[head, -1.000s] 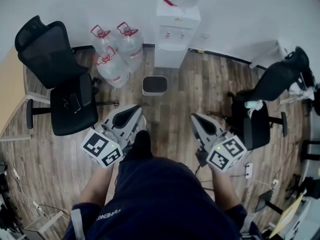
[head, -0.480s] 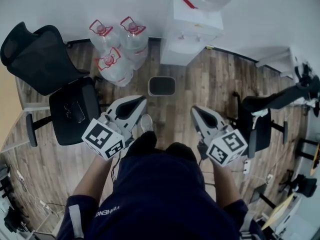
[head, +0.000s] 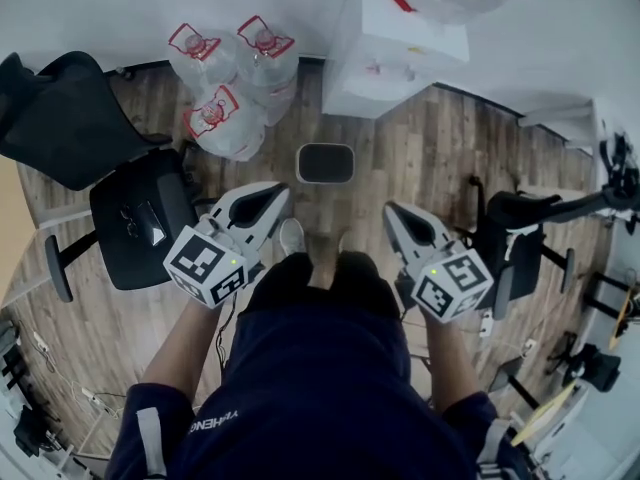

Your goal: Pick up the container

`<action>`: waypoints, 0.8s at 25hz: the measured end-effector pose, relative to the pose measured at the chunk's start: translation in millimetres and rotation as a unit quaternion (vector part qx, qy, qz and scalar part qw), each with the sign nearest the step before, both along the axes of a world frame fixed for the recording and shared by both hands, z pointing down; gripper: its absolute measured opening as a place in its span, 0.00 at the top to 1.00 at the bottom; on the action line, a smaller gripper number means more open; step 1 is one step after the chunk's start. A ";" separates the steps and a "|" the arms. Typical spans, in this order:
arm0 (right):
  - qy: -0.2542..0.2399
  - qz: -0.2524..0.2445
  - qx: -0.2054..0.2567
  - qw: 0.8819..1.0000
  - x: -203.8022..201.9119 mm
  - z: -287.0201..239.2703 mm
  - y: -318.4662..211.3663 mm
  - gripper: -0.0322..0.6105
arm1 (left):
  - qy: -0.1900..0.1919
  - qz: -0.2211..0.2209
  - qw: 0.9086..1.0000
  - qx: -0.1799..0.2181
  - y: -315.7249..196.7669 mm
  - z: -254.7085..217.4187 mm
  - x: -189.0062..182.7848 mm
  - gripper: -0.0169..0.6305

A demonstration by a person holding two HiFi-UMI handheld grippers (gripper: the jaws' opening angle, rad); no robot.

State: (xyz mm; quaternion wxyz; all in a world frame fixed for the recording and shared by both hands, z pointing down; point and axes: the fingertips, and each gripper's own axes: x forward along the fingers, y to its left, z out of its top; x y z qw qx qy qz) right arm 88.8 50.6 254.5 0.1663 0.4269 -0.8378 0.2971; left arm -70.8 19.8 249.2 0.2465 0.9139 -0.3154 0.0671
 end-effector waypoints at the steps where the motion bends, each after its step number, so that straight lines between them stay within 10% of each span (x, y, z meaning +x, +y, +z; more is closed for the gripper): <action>1: 0.003 -0.002 -0.005 1.000 0.5 6.2 -7.2 0.93 | -0.002 0.000 1.000 -0.006 -5.6 6.2 1.0 0.94; 20: 0.092 -0.079 -0.118 0.986 66.2 257.5 -120.2 0.93 | -0.090 -0.099 0.984 -0.118 -106.2 237.8 42.3 0.94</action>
